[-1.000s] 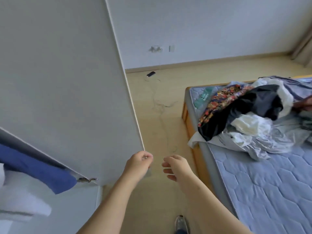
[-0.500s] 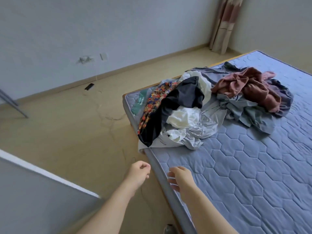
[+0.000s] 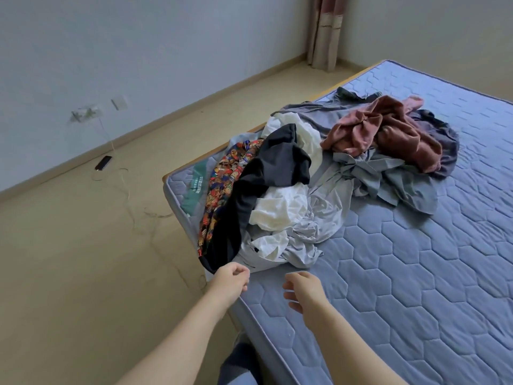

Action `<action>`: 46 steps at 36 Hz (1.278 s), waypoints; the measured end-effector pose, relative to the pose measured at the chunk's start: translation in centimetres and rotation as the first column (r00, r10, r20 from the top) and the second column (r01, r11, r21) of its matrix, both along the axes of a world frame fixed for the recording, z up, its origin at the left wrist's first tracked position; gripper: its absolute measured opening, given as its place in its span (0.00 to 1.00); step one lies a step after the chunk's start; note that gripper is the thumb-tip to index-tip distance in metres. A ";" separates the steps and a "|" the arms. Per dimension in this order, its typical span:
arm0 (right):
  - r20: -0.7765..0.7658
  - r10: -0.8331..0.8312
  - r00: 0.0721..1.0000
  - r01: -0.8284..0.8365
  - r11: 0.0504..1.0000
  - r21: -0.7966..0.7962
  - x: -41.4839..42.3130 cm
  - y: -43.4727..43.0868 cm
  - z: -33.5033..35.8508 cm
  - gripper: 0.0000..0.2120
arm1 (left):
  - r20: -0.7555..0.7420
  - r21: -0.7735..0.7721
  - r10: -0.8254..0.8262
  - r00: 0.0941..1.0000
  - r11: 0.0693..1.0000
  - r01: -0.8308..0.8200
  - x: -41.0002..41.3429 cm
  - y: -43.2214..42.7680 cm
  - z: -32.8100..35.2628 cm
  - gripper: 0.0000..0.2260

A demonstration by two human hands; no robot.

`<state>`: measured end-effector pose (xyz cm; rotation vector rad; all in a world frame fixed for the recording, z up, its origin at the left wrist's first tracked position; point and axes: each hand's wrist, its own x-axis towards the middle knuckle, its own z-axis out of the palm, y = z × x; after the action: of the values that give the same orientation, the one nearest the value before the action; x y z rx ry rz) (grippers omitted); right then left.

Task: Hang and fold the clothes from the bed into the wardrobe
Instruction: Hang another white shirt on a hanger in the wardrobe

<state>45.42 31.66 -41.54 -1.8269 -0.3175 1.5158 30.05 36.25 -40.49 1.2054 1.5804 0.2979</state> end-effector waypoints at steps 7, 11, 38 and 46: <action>0.017 -0.063 0.998 0.064 0.995 -0.073 0.0 7.2 -3.3 0.07 | -0.094 -0.042 -0.121 0.988 0.992 0.118 0.1 9.0 -3.1 0.07; 0.026 -0.084 0.996 0.087 0.987 -0.132 -0.1 10.3 -6.4 0.06 | -0.152 -0.077 -0.228 0.962 0.973 0.219 0.5 12.9 -6.1 0.07; 0.047 -0.138 0.989 0.145 0.958 -0.249 0.4 16.1 -21.9 0.16 | -0.325 -0.043 -0.422 0.846 0.900 0.433 4.4 19.4 -22.6 0.05; -0.034 -0.179 0.983 0.168 0.962 -0.215 0.7 15.1 -18.2 0.16 | -0.138 0.095 -0.310 0.941 0.941 0.324 3.7 19.3 -18.3 0.05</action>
<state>46.17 46.75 -59.74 -1.9176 0.0320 1.5188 33.72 55.54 -58.75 1.5724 1.4558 0.1091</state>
